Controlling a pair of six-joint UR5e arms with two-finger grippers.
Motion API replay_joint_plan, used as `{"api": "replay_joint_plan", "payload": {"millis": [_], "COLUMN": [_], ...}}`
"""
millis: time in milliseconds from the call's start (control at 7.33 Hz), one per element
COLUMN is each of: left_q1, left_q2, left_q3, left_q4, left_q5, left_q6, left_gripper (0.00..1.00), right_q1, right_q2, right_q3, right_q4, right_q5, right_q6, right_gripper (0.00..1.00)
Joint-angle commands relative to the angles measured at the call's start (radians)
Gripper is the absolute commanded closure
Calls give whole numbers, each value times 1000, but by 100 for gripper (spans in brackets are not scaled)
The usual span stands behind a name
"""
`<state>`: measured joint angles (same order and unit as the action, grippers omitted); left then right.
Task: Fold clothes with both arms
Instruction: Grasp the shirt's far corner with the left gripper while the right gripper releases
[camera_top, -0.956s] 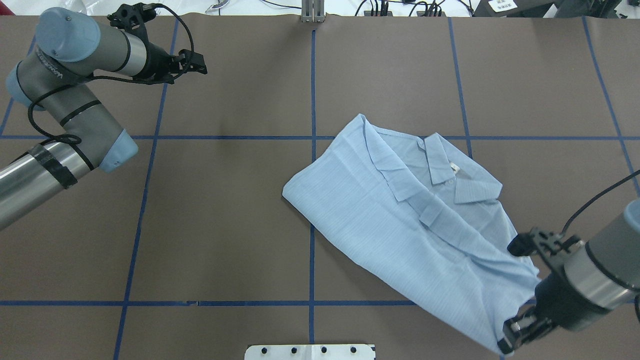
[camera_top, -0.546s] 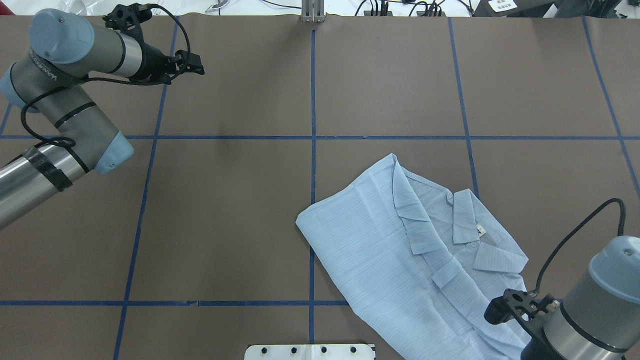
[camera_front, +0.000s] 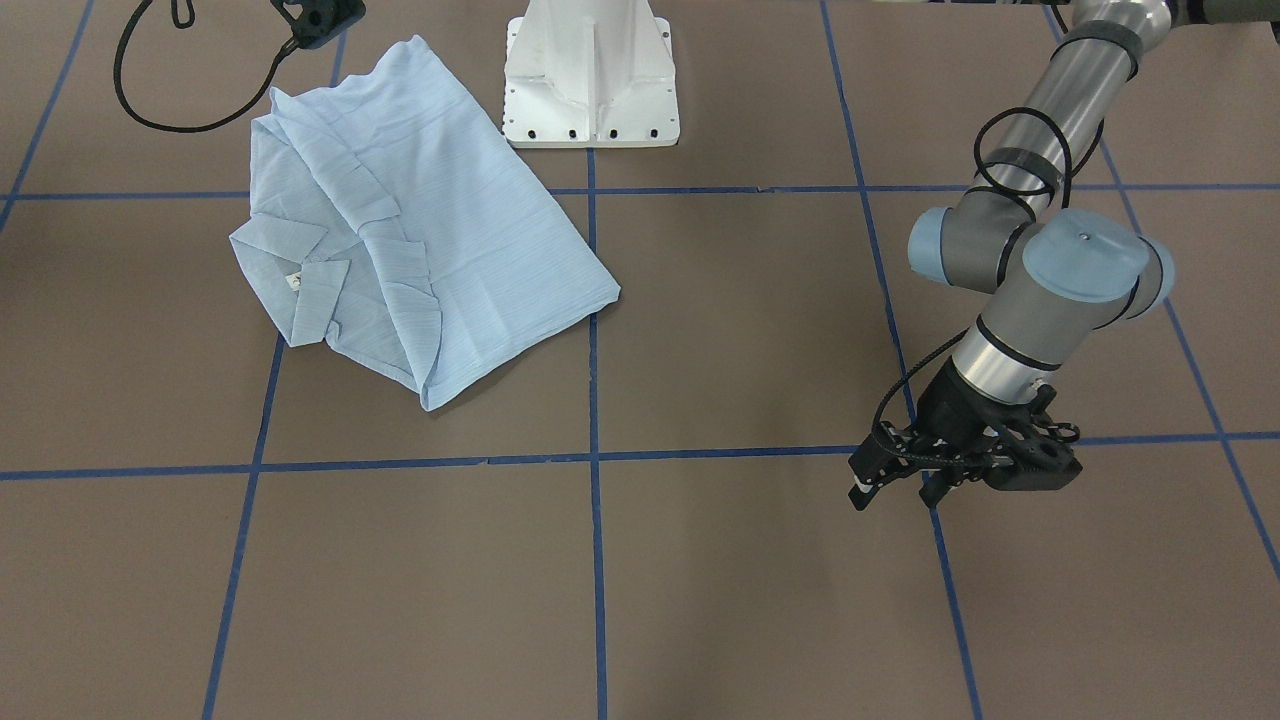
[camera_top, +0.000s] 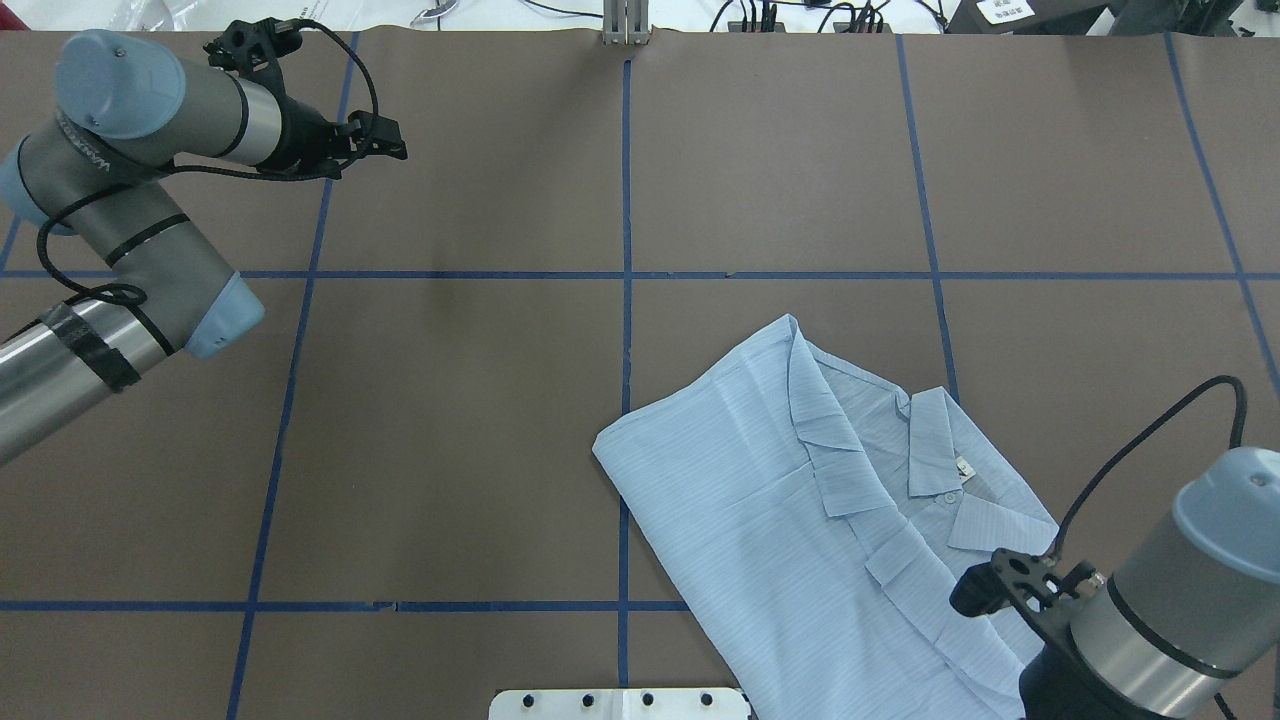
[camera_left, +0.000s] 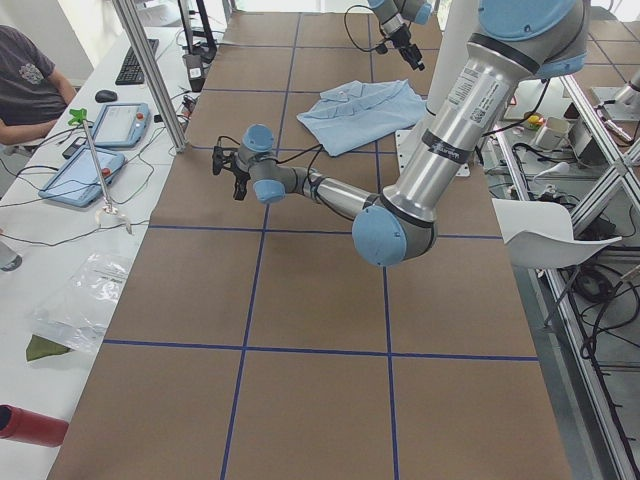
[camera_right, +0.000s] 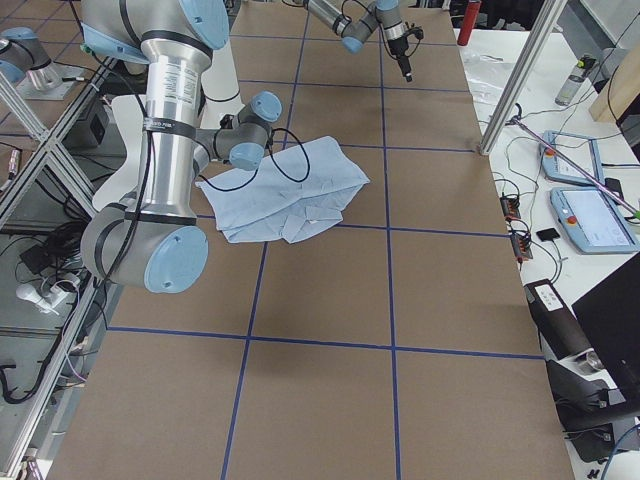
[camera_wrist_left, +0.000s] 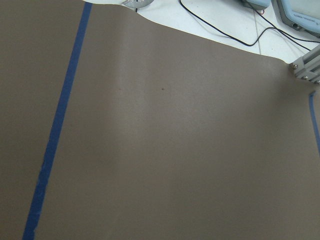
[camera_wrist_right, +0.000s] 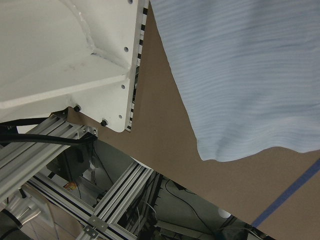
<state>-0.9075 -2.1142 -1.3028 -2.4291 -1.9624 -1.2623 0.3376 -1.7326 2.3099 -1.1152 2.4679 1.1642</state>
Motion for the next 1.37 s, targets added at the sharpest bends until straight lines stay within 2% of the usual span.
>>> {"api": "replay_joint_plan", "payload": {"millis": [0,137,273,410,546,683,956,1229], "left_q1": [94,167,256,328,387,428,476,486], "left_q2": [0,-3,-4,-4,-10,-51,-72,-139], "left_q3": [-86,-160,-259,-361,-410,-409,-368,-261], "left_q4": [5,39,162,258,324,393,414,407], "left_q5": [2,5,14,74,101,109,172,194], "left_q6": [-171,-303,-387,-419,-483,-514,-514,-519], "left_gripper": [0,0,0,1,1,1,3,3], "right_q1": [212,303,363,395,417,419,417,419], "right_q2": [97,131,140,137,139,140,143,145], "right_q3": [-20,-38,-59,-67,-84,-90,-93,-95], "right_q4": [0,0,0,0,0,0,-2,-3], "right_q5": [-17,-18,-38,-70,-84,-105,-116,-116], "right_q6": [-1,0,0,-1,-1,-1,0,0], "right_gripper": [0,0,0,0,0,0,0,0]}}
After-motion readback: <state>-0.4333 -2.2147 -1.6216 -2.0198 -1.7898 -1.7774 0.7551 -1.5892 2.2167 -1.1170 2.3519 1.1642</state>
